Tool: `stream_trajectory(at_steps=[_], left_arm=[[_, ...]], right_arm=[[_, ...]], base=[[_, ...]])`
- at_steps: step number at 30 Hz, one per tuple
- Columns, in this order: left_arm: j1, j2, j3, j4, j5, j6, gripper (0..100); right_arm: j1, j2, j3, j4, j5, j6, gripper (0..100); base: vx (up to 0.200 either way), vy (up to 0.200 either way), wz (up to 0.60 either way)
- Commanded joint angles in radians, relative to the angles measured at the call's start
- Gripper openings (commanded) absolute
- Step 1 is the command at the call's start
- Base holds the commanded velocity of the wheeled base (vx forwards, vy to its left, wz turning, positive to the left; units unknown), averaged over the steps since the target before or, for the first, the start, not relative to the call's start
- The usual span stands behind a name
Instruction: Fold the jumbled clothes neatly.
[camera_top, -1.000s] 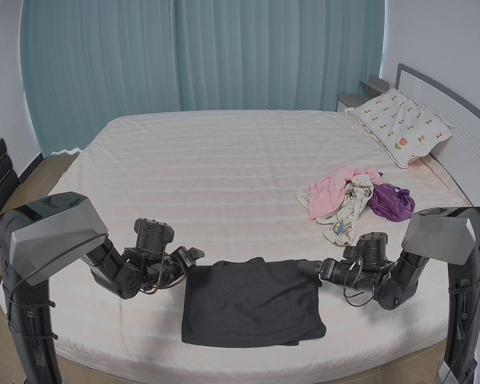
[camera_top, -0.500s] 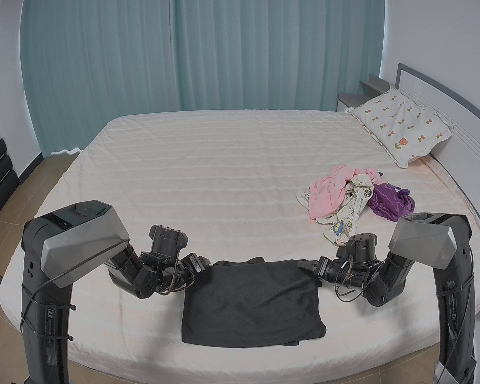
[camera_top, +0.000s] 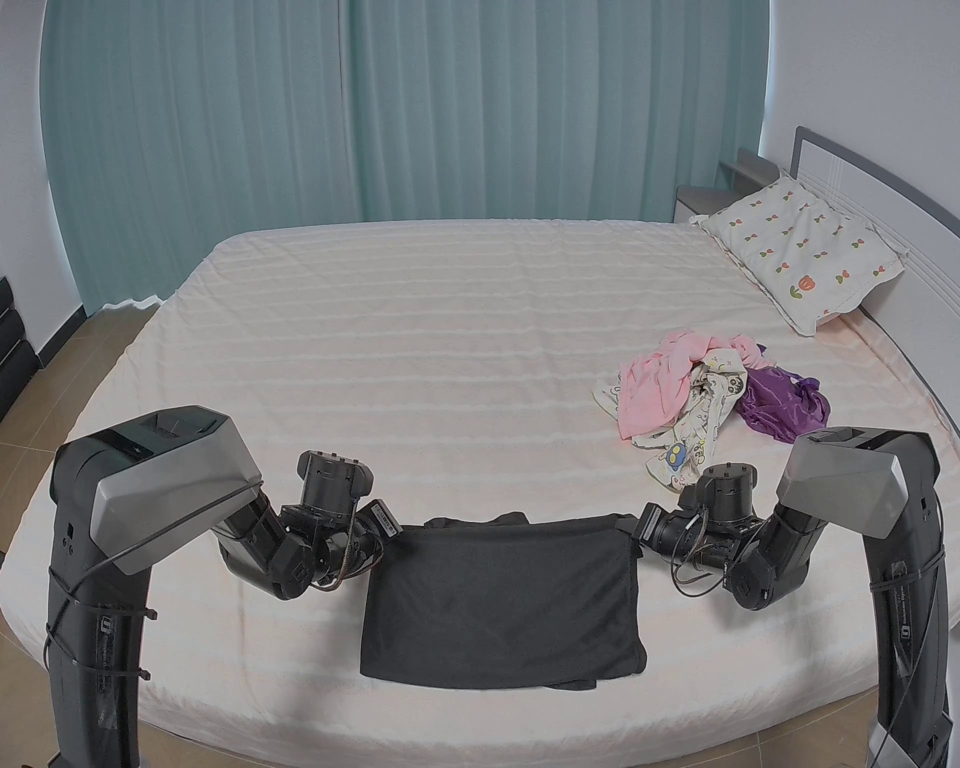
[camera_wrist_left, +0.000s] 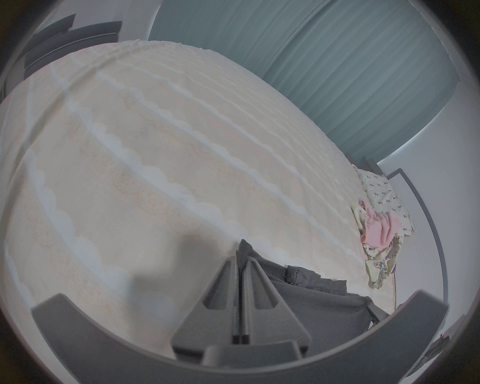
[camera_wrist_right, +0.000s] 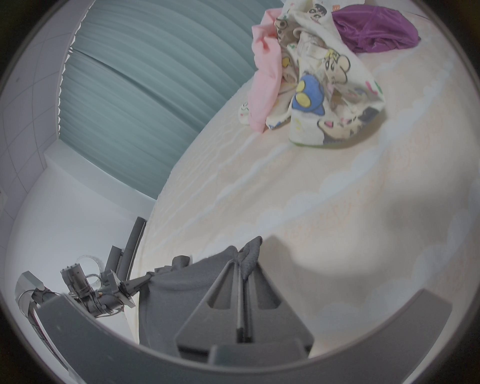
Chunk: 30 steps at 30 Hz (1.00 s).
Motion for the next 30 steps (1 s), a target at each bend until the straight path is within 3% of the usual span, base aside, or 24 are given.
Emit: stream_trajectory(at_steps=[1,11,12,15,16,24,30], left_arm=[[0.012,0.007,0.002,0.000,0.004,-0.004,0],[0.017,0.004,0.018,-0.002,0.004,-0.053,0],[0.017,0.002,0.018,-0.002,0.004,-0.063,0],[0.017,-0.003,0.025,-0.004,0.001,-0.067,0],[0.017,-0.003,0.028,-0.005,-0.001,-0.066,100],[0.035,-0.098,0.097,-0.017,-0.030,-0.064,100],[0.037,-0.230,0.295,-0.108,-0.160,-0.059,100]], right_arm=[[-0.009,0.001,-0.001,-0.018,-0.009,0.007,0],[-0.007,0.007,0.007,-0.072,-0.009,0.023,0],[-0.007,0.013,0.008,-0.073,-0.009,0.023,100],[-0.007,0.018,0.013,-0.075,-0.009,0.023,100],[-0.007,0.016,0.014,-0.073,-0.009,0.024,100],[-0.027,-0.079,0.133,-0.116,-0.007,0.032,100],[-0.006,-0.145,0.251,-0.105,-0.010,0.027,100]], base=[[0.000,0.000,0.00],[0.000,0.000,0.00],[0.000,0.000,0.00],[0.000,0.000,0.00],[0.000,0.000,0.00],[0.000,0.000,0.00],[0.000,0.000,0.00]])
